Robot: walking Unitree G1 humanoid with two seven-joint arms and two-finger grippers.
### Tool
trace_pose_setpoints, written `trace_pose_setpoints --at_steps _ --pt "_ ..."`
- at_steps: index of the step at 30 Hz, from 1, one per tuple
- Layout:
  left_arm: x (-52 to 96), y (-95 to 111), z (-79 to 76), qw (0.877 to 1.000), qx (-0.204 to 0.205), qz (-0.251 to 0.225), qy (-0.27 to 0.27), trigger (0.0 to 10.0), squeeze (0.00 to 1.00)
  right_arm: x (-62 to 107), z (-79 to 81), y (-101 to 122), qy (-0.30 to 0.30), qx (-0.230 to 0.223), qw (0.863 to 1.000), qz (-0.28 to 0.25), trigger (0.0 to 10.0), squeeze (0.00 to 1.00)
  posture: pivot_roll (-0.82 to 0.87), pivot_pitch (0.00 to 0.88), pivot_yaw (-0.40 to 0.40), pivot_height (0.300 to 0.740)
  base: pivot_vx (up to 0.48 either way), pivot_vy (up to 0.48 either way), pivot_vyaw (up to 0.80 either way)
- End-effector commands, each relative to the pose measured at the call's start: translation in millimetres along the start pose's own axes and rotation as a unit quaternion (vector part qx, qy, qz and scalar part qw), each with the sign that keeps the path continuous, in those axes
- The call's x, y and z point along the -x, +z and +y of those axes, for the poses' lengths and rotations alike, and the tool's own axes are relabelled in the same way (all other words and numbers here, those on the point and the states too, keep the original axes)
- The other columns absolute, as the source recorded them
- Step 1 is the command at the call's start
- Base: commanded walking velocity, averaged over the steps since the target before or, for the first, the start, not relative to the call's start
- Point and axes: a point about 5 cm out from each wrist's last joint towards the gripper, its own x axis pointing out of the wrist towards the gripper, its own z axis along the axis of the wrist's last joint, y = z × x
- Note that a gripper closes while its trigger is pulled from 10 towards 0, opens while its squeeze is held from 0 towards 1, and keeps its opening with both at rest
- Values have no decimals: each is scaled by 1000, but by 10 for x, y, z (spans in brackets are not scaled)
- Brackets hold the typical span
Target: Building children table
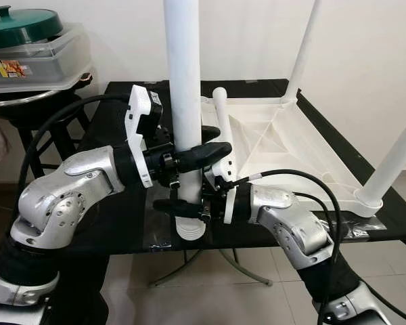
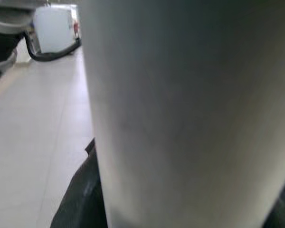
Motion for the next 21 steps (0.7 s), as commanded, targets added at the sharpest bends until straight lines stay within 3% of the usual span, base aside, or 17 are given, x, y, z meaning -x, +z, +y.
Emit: trace_pose_setpoints --at_steps 1,3,5,10,11,12,13,16,17,18,19,20,21 --pt "-81 34 -48 1000 -7 -18 -17 10000 1000 -133 100 -35 18 5 1000 12 0 0 -13 24 -39 740 0 0 0" --pt "-54 99 4 999 -3 -38 1 10000 1000 -126 43 -34 -17 4 1000 6 0 0 -16 26 -37 740 0 0 0" --pt "86 259 135 996 6 -78 40 10000 1000 -61 -111 -25 -97 -1 995 -7 0 0 -21 31 -31 740 0 0 0" --pt "225 370 215 993 9 -100 64 10000 1000 12 -208 -17 -142 -5 990 -14 0 0 -23 33 -29 740 0 0 0" --pt "470 499 324 987 4 -120 106 10000 1000 139 -322 11 -196 -11 980 -29 0 0 -23 36 -28 740 0 0 0" --pt "601 536 375 983 -1 -124 132 10000 1000 215 -381 39 -226 -15 973 -41 0 0 -23 39 -29 740 0 0 0" --pt "601 536 375 983 -1 -124 132 10000 1000 215 -381 39 -226 -15 973 -41 0 0 -23 39 -29 740 0 0 0" --pt "884 514 504 968 -12 -118 220 10000 1000 400 -531 139 -302 -21 950 -75 0 0 -19 43 -29 740 0 0 0" --pt "884 514 504 968 -12 -118 220 10000 1000 400 -531 139 -302 -21 950 -75 0 0 -19 43 -29 740 0 0 0" --pt "995 431 564 955 -13 -109 276 10000 1000 482 -594 191 -336 -22 937 -93 9020 0 -17 43 -28 740 0 0 0" --pt "1102 282 611 936 -14 -87 341 10000 8 552 -630 245 -354 -26 928 -111 10000 0 -18 46 -30 740 0 0 0" --pt "1102 282 611 936 -14 -87 341 10000 8 552 -630 245 -354 -26 928 -111 10000 0 -18 46 -30 740 0 0 0" --pt "1181 113 629 917 -14 -66 394 10000 0 595 -639 287 -361 -27 924 -124 10000 0 -18 48 -32 740 0 0 0"
